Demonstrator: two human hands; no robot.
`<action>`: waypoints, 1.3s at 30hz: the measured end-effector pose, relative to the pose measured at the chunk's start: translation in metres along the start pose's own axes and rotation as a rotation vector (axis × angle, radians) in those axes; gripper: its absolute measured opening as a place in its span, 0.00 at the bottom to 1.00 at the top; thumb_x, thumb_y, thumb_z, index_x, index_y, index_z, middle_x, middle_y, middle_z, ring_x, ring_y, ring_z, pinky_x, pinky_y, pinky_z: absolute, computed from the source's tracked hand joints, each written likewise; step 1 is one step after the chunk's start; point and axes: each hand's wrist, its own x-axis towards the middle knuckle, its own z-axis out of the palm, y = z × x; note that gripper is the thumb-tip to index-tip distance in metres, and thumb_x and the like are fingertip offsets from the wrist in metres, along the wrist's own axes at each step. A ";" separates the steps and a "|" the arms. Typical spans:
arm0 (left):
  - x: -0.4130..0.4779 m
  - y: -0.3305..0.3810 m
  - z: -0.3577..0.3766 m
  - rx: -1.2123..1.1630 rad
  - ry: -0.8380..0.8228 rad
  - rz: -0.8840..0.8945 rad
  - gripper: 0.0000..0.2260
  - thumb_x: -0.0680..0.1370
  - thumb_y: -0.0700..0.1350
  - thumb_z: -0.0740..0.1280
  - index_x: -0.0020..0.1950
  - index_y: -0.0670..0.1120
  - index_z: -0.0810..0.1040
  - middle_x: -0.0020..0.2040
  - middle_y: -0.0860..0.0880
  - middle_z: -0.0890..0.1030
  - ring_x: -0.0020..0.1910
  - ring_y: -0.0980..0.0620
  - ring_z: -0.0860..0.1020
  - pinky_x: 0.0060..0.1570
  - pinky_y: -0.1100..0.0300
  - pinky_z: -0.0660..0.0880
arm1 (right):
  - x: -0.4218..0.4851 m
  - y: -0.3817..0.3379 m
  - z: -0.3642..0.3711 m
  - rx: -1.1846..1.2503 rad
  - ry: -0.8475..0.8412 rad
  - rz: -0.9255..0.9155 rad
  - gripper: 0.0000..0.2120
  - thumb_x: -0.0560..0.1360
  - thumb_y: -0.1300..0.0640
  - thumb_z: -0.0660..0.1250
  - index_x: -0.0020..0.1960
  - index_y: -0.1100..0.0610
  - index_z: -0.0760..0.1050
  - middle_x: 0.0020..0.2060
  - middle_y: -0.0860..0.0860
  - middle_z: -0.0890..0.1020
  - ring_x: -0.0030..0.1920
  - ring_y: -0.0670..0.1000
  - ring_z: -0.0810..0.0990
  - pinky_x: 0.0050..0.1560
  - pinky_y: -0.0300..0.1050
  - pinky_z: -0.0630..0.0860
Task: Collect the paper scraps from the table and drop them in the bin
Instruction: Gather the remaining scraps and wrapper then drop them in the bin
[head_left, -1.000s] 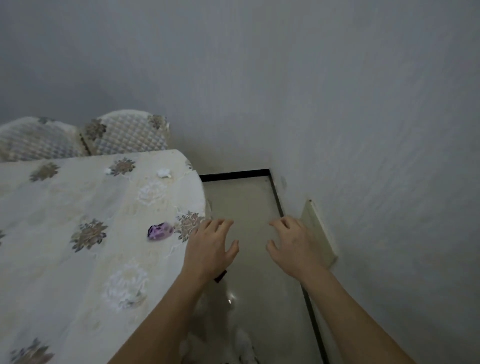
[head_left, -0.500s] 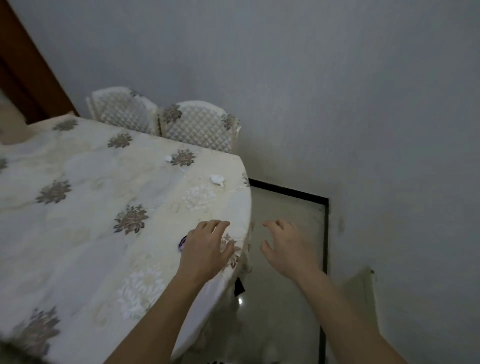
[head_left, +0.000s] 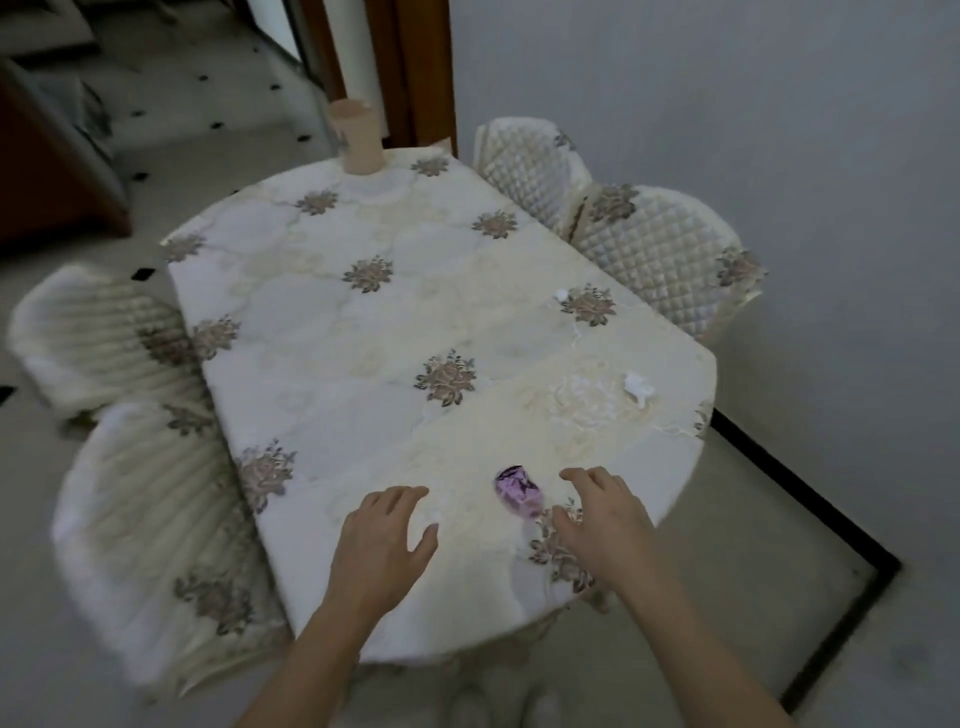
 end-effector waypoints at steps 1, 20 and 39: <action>-0.005 -0.009 0.003 -0.006 -0.006 -0.039 0.22 0.74 0.59 0.59 0.60 0.49 0.79 0.55 0.51 0.83 0.53 0.47 0.80 0.47 0.51 0.77 | 0.005 0.000 0.005 -0.007 -0.032 -0.005 0.22 0.74 0.47 0.64 0.66 0.51 0.71 0.57 0.51 0.77 0.57 0.54 0.75 0.52 0.52 0.75; -0.018 -0.081 0.076 -0.172 -0.088 -0.345 0.24 0.72 0.47 0.76 0.66 0.45 0.76 0.55 0.45 0.77 0.50 0.44 0.75 0.43 0.55 0.73 | 0.062 -0.018 0.082 -0.045 -0.229 0.142 0.32 0.70 0.39 0.70 0.66 0.57 0.70 0.56 0.56 0.75 0.57 0.58 0.74 0.49 0.52 0.74; 0.004 -0.070 0.086 -0.147 0.047 -0.320 0.11 0.75 0.42 0.70 0.57 0.46 0.78 0.46 0.47 0.77 0.43 0.44 0.76 0.37 0.51 0.75 | 0.058 -0.006 0.103 -0.009 -0.040 0.127 0.12 0.76 0.46 0.66 0.42 0.55 0.79 0.36 0.51 0.78 0.41 0.56 0.74 0.35 0.50 0.72</action>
